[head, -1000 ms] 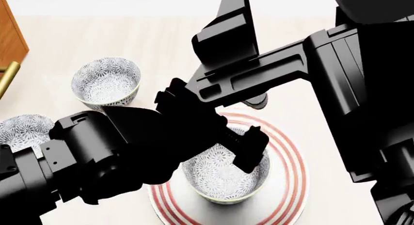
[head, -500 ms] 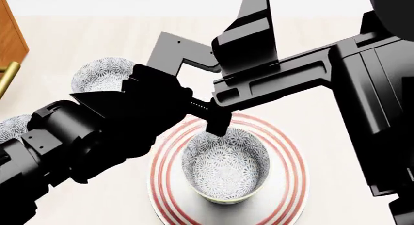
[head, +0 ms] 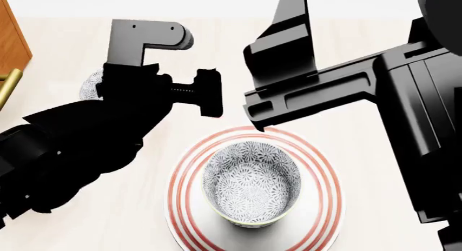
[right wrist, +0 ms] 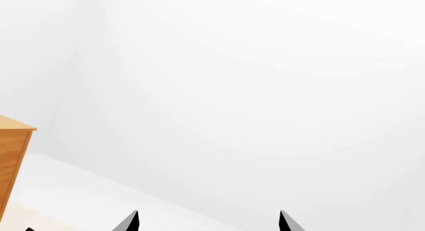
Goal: Put the bowl at the front on the plate.
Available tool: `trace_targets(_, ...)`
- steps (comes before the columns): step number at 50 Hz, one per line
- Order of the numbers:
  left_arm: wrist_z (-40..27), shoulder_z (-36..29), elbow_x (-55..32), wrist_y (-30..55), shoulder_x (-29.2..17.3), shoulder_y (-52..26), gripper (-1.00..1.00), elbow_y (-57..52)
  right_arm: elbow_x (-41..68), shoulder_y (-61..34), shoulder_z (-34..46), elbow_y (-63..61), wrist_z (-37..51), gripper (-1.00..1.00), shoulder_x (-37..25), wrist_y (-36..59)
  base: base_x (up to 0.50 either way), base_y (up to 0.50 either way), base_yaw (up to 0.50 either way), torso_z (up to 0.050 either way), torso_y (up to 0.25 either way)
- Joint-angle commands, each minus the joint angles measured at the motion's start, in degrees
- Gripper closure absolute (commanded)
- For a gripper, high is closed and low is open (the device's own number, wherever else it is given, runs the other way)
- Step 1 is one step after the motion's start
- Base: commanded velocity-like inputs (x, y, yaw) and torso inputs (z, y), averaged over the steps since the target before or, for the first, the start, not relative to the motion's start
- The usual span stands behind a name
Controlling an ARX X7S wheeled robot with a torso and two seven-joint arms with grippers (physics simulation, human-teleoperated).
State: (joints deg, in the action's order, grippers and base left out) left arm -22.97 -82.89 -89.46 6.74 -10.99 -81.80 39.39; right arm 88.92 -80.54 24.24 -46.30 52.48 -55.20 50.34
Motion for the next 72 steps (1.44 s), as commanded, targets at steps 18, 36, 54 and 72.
trace_targets(18, -14.31, 4.92, 2.21, -9.6, -15.86, 3.07, -1.0, -30.11, -4.32, 2.83, 0.58, 1.11, -2.9, -1.0, 1.29, -1.42, 0.0, 0.0, 0.0, 0.0, 0.0)
trace_targets(36, -20.43, 5.94, 6.13, -13.07, -24.75, 5.44, -1.0, -49.78, -4.44, 3.18, 0.58, 1.04, -2.77, -1.0, 1.18, -1.66, 0.0, 0.0, 0.0, 0.0, 0.0)
trace_targets(54, -23.01, 6.62, 8.13, -15.55, -29.57, 8.19, -1.0, -60.6, -4.25, 3.57, 0.34, 0.56, -2.71, -1.0, 1.02, -2.18, 0.0, 0.0, 0.0, 0.0, 0.0)
trace_targets(72, -22.81, 7.53, 6.57, -15.71, -30.19, 8.24, -1.0, -61.82, -4.86, 4.41, 0.39, 0.49, -2.86, -1.0, 0.93, -2.59, 0.0, 0.0, 0.0, 0.0, 0.0)
